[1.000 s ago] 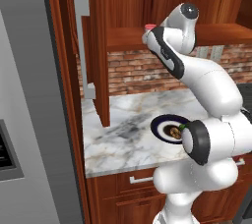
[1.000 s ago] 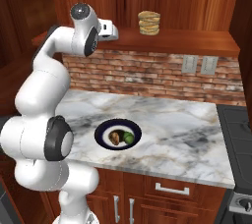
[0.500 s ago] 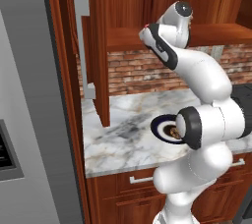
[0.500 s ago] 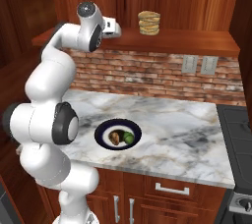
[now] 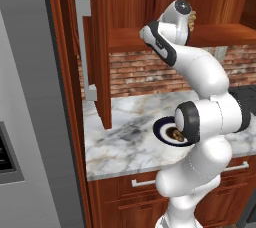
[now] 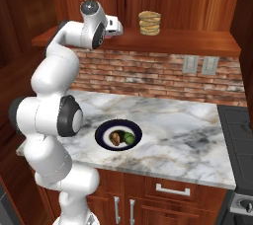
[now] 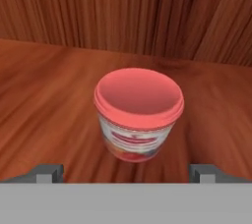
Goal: Pick the avocado and bread from the counter and place them on the plate. Then pick the jam from the cabinet and place it next to the plate. Lastly close the cabinet door.
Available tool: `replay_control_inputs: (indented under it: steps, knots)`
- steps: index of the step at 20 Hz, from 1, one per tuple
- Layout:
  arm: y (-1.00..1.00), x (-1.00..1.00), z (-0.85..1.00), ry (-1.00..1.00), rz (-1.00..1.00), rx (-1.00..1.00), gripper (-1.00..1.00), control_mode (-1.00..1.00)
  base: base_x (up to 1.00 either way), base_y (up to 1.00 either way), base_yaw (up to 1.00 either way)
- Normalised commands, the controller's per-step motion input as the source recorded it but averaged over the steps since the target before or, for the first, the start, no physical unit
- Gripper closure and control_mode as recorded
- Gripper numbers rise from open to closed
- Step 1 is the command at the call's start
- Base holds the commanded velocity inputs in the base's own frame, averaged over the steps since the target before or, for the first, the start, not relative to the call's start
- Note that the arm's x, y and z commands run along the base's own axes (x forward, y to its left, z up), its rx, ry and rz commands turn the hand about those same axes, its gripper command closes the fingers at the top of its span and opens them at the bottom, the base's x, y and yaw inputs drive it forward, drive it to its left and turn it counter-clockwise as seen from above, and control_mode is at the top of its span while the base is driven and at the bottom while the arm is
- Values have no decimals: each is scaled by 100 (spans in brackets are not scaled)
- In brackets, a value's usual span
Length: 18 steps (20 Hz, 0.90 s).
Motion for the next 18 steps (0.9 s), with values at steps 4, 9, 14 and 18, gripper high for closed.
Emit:
replay_control_inputs:
  steps: [4,9,14,18]
  knots:
    - [0,29,0,0,0,0,-100,-100,0,0,0]
    - [0,33,0,0,0,0,-100,-100,0,0,0]
    - [0,32,0,0,0,0,-100,-100,0,0,0]
    - [0,21,0,0,0,0,-100,-100,0,0,0]
